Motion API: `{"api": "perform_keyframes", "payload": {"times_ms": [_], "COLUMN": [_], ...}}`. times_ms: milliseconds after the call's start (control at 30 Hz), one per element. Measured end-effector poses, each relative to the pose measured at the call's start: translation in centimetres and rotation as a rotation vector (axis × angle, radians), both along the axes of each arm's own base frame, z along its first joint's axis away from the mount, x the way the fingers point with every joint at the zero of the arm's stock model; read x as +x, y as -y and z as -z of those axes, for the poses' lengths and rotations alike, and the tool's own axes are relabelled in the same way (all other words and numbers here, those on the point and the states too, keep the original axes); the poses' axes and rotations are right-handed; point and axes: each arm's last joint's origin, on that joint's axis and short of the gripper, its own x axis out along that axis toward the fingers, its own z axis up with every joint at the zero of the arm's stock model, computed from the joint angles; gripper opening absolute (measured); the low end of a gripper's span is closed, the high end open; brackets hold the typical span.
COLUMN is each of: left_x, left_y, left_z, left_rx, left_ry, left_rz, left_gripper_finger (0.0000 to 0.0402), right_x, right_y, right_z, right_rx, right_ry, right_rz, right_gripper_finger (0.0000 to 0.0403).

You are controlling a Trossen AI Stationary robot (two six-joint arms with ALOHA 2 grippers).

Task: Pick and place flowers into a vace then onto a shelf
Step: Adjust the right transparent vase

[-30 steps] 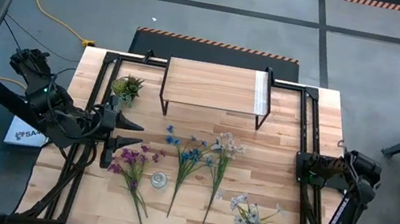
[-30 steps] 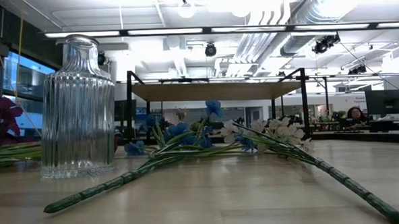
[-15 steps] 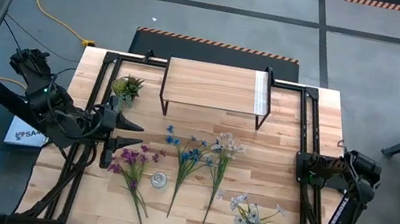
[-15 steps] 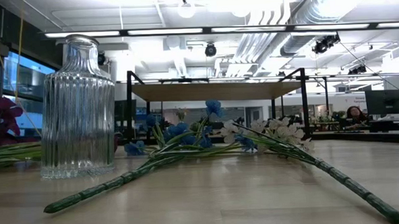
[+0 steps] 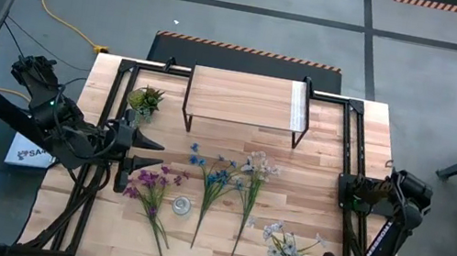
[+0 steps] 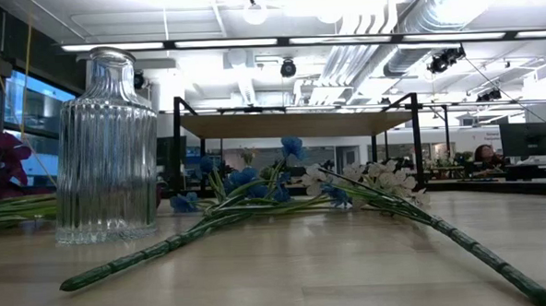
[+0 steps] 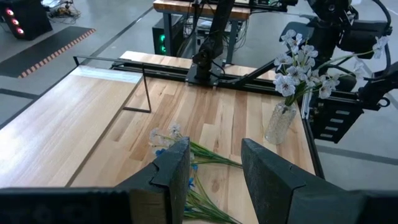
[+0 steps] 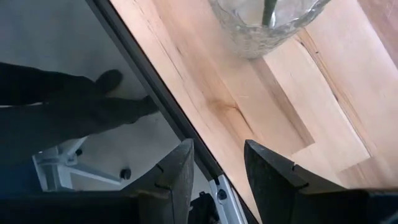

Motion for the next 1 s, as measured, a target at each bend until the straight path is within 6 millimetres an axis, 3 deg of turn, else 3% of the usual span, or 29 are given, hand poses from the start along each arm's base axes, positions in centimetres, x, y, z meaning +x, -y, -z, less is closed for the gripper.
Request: {"api": "perform_keyframes", "payload": {"times_ms": [400,1000], "left_x": [0.0,0.0], "left_y": [0.0,0.0], "left_z": [0.0,0.0], "left_rx": [0.002,-0.002], "left_ry": [-0.003,-0.006], "left_rz": [0.002,0.010], "left_gripper_finger": [0.0179,0.0179], "right_x": [0.4,0.2], "right_y": [-2.3,-2.2], "right_z": [4.9,6.4], "right_rx": [-0.063,-0.157], "right_ry": [-0.040,-0.053], "right_rz": [0.007,0.025], "right_gripper_finger": [0.0133,0.0133]}}
